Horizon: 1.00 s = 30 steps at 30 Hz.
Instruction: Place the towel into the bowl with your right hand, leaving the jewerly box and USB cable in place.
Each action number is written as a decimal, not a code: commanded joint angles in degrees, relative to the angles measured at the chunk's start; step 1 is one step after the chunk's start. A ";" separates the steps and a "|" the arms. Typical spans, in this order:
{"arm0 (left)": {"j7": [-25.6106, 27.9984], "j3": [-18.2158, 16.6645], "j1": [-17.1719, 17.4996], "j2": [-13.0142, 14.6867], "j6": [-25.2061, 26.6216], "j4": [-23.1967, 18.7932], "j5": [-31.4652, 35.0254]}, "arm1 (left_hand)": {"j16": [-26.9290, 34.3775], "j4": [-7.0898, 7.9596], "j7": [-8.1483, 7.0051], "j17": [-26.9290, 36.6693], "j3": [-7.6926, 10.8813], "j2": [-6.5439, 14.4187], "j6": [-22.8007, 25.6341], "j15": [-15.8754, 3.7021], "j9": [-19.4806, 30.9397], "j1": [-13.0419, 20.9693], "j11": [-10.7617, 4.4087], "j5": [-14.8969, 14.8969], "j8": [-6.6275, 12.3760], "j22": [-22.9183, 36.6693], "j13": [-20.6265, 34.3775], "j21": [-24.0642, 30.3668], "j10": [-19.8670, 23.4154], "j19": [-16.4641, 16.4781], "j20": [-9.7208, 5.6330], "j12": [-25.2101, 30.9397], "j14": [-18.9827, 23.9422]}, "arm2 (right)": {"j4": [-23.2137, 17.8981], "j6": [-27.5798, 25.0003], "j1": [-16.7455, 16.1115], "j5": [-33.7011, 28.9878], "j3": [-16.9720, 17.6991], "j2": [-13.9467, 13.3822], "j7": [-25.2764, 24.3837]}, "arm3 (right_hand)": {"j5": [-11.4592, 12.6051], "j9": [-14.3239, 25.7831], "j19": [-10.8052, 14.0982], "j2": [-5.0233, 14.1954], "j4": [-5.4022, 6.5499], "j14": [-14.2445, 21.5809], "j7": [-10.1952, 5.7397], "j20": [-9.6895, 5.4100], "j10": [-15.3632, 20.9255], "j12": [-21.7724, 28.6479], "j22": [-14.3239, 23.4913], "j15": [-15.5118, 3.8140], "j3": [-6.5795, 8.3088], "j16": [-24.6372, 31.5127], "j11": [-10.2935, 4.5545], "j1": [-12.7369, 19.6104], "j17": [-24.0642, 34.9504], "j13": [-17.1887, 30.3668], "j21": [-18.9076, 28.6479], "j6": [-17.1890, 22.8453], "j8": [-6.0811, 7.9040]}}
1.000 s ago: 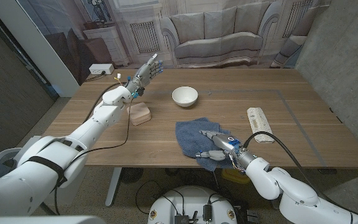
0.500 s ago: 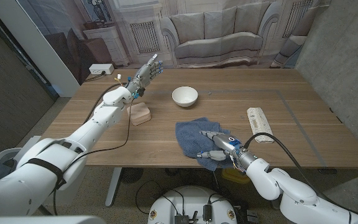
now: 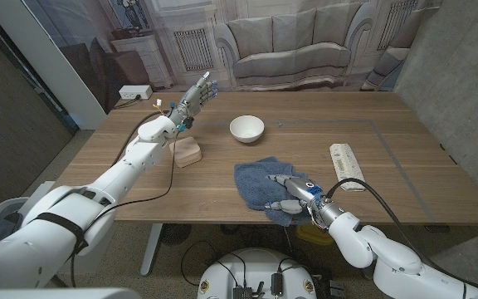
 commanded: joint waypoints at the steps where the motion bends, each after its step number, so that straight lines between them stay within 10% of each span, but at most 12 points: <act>1: 1.36 -0.47 1.33 0.53 0.16 -1.94 -0.34 | 0.51 0.23 0.09 0.13 -0.42 0.24 0.46 0.13 0.15 0.39 0.00 -0.27 0.09 0.28 0.03 0.47 0.40 0.09 0.23 -0.07 0.08 | 1.82 1.55 0.65 0.66 0.08 0.36 -1.82 | -0.55 0.10 6.18 0.36 0.53 3.43 0.30 -4.37 3.13 0.87 0.36 -7.21 0.20 0.59 -0.71 1.26 0.32 0.02 0.98 2.19 0.38; 30: 3.73 -1.43 4.00 2.39 1.90 -6.78 -1.16 | 0.49 0.24 0.11 0.13 -0.64 0.36 0.45 0.23 0.15 0.48 0.14 -0.33 0.03 0.29 0.03 0.46 0.41 0.06 0.21 -0.11 0.10 | 3.06 4.96 0.38 0.78 1.61 -0.22 -5.51 | -5.22 -0.15 15.80 4.71 0.12 16.81 0.11 -6.24 18.55 2.77 0.99 -10.43 2.60 0.61 -3.01 8.95 0.25 -0.61 2.85 16.90 2.10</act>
